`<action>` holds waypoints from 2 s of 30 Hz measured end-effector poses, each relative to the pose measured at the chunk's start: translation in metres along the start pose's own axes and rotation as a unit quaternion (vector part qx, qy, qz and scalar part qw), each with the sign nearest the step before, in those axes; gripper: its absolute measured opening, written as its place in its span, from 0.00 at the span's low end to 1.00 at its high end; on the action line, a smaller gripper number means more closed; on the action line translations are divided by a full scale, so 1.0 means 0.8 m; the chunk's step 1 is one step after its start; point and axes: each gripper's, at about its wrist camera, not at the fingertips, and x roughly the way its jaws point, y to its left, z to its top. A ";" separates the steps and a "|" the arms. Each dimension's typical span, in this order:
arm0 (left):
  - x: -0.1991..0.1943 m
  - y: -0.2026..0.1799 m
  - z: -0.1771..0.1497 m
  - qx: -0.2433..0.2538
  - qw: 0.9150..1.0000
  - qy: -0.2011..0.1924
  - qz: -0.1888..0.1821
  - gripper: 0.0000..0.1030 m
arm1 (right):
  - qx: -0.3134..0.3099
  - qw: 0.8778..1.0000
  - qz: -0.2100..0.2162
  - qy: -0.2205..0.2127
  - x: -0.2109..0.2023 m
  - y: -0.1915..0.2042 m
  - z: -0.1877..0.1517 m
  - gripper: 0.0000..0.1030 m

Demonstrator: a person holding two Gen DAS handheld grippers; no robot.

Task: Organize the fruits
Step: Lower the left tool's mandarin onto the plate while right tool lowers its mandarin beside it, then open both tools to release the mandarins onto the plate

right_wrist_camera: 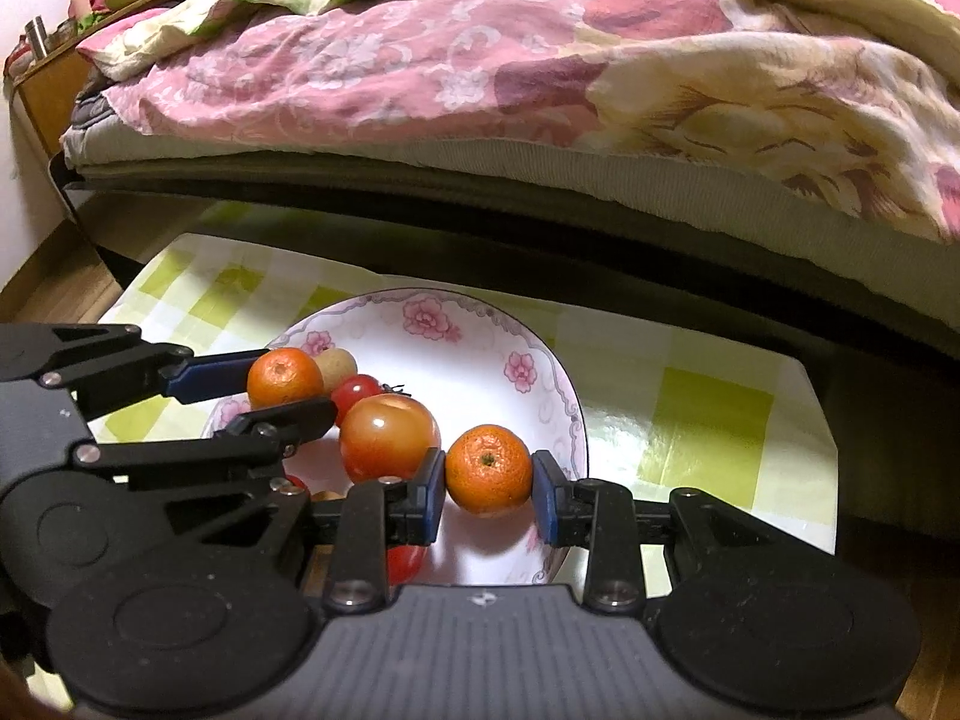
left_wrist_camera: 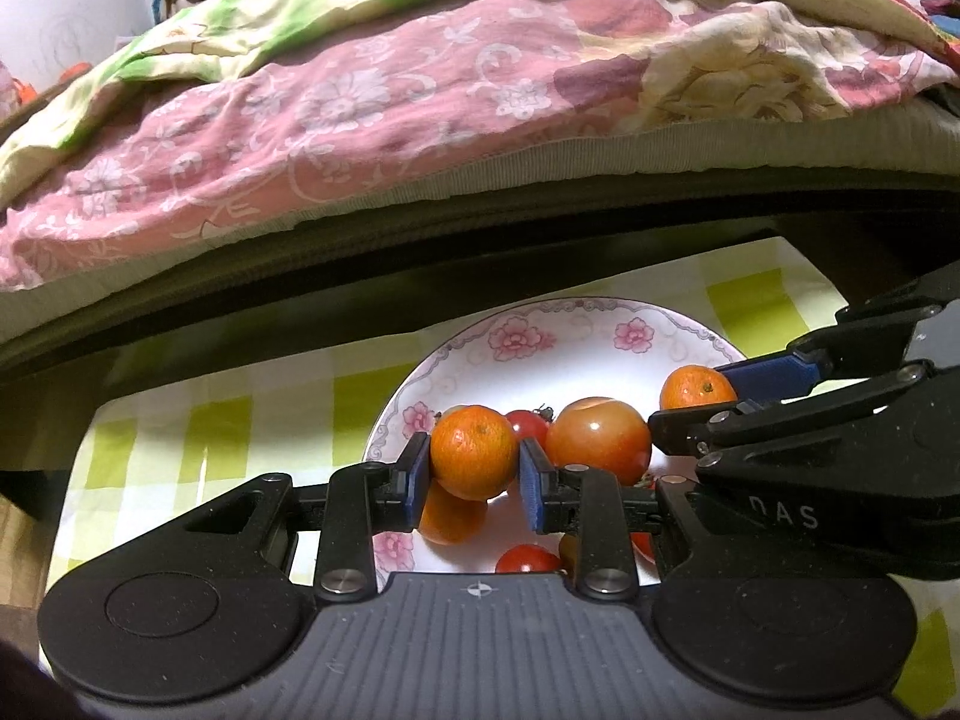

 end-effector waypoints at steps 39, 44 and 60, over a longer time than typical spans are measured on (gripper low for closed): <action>-0.011 0.021 0.005 -0.057 0.997 0.021 -0.042 0.42 | 0.026 1.000 0.000 0.007 0.000 -0.002 0.004 0.39; -0.014 0.022 0.005 -0.067 0.996 0.025 -0.053 0.43 | 0.040 0.999 0.005 0.010 -0.001 -0.006 0.005 0.39; -0.021 0.024 0.001 -0.087 0.994 0.031 -0.066 0.47 | 0.048 0.999 0.008 0.008 -0.012 -0.007 0.002 0.41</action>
